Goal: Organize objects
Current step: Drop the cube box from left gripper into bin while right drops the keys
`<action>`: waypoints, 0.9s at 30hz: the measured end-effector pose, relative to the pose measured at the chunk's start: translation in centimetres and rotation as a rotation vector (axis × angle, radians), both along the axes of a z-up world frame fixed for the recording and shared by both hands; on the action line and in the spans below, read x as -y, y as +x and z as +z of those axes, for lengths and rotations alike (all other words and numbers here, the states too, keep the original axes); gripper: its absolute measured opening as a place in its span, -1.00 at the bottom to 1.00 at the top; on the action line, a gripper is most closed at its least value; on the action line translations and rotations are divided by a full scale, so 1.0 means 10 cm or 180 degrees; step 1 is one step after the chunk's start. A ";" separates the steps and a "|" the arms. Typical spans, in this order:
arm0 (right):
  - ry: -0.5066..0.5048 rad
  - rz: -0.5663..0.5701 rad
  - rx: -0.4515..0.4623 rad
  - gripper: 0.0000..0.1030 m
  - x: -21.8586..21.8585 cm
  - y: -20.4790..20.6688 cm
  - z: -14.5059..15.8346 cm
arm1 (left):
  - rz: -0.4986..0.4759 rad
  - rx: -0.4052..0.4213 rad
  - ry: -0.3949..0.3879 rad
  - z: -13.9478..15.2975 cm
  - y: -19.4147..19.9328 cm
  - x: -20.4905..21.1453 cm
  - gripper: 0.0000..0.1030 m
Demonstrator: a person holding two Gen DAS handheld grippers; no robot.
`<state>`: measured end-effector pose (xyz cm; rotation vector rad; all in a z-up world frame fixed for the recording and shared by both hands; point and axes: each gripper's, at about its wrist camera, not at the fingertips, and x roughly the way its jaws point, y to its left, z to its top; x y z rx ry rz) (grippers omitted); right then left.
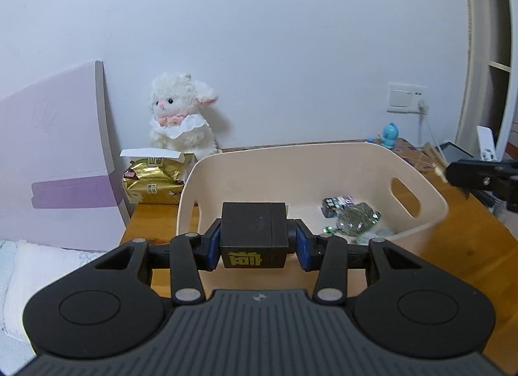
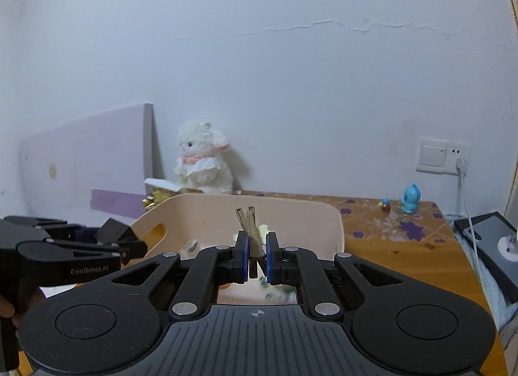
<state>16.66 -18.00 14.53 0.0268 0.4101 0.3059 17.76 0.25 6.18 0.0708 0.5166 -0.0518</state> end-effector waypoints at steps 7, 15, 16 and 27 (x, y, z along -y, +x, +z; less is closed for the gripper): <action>0.0039 0.0001 -0.0234 -0.80 -0.04 0.45 -0.14 | 0.0065 -0.0156 0.0068 -0.10 0.48 0.05 -0.09; -0.0142 -0.0083 -0.0493 -0.80 -0.16 0.84 -0.44 | 0.0146 -0.0503 0.0211 -0.41 0.96 0.15 -0.09; -0.0162 -0.0086 -0.0530 -0.80 -0.16 0.87 -0.48 | 0.0163 -0.0552 0.0181 -0.44 1.00 0.14 -0.09; -0.0236 -0.0115 -0.0723 -0.07 -0.19 0.94 -0.64 | 0.0287 -0.0737 -0.0002 -0.55 1.09 0.00 0.12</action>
